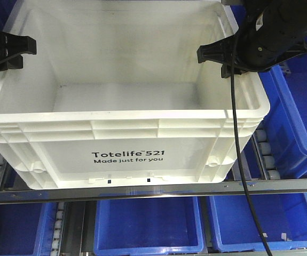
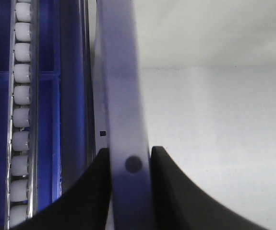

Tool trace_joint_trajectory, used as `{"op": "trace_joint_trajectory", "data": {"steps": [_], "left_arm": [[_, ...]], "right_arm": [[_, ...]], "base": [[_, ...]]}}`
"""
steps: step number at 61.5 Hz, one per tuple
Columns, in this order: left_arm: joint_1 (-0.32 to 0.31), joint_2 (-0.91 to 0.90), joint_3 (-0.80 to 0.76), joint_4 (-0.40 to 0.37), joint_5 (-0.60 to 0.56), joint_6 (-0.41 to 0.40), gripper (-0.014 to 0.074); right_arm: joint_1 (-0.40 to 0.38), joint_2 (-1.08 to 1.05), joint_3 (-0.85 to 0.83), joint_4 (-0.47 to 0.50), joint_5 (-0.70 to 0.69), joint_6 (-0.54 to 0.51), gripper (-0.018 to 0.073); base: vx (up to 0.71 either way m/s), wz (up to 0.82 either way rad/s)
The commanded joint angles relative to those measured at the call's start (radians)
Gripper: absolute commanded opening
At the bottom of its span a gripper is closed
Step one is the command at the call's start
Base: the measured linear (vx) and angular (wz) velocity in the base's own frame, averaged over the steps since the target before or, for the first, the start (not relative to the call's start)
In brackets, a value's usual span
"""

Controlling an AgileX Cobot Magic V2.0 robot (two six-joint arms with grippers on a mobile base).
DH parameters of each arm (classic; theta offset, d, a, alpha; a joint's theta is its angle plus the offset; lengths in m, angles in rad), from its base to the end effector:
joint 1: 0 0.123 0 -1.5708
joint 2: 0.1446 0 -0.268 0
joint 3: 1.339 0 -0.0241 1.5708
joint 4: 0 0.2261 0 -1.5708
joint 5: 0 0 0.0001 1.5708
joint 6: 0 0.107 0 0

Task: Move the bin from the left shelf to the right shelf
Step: 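Carry the crate with both grippers up to the blue-bin shelf, then lower the white crate with both grippers onto the roller track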

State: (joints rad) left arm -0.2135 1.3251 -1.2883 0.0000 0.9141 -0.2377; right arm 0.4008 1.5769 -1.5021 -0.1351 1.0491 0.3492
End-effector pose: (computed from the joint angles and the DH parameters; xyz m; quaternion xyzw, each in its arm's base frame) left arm 0.2609 -0.0566 0.3437 -0.0114 0.9381 -0.0775 0.3375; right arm 0.2999 0.1135 0.3236 -0.0418 0.9616 0.0356 0.2689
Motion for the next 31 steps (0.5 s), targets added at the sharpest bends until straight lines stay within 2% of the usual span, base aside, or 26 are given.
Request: {"op": "trace_joint_trajectory", "data": {"steps": [1, 22, 31], "left_arm": [[0.0, -0.045, -0.04, 0.017, -0.099, 0.014, 0.0149], [0.0, -0.045, -0.04, 0.016, -0.101, 0.013, 0.0149], [0.0, -0.044, -0.04, 0.016, -0.144, 0.013, 0.0149]], "right_arm": [[-0.007, -0.054, -0.036, -0.074, -0.087, -0.008, 0.0083], [-0.007, -0.052, -0.036, -0.081, -0.089, -0.009, 0.0083], [-0.007, -0.052, -0.036, -0.104, -0.126, -0.009, 0.0083]], "base": [[0.0, 0.0], [0.0, 0.0], [0.0, 0.0]]}}
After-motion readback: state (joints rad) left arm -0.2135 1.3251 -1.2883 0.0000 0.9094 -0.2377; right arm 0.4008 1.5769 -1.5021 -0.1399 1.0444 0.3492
